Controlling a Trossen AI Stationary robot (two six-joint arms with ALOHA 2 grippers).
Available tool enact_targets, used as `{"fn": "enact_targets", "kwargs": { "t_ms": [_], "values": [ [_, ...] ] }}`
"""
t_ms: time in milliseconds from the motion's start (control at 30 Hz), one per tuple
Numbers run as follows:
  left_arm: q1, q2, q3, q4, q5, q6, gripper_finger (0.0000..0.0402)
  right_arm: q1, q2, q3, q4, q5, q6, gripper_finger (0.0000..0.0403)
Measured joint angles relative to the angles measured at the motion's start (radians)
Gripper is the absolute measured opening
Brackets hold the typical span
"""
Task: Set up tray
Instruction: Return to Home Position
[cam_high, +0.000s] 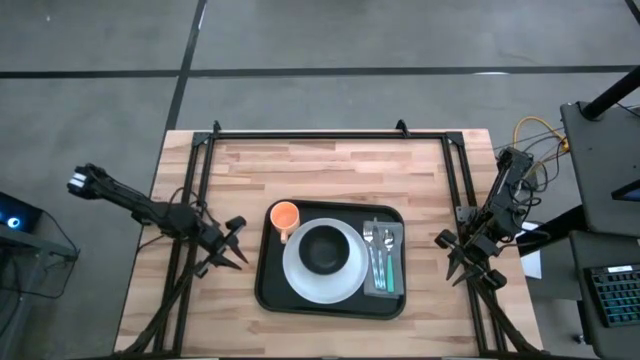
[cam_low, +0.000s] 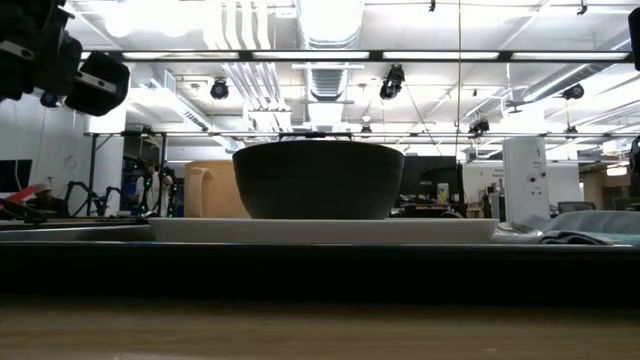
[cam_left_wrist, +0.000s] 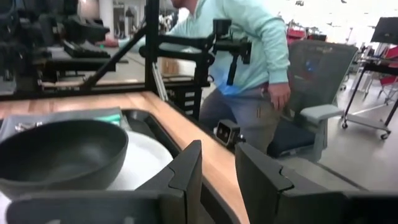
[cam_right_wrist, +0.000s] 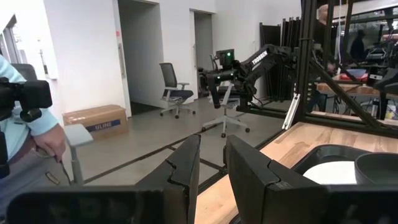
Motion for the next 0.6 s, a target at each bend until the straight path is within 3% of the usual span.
{"fn": "enact_targets", "kwargs": {
  "t_ms": [600],
  "values": [
    [0.000,0.123,0.000,0.000,0.000,0.000,0.0079,0.000,0.000,0.000,0.000,0.000,0.000,0.0068]
  ]
}}
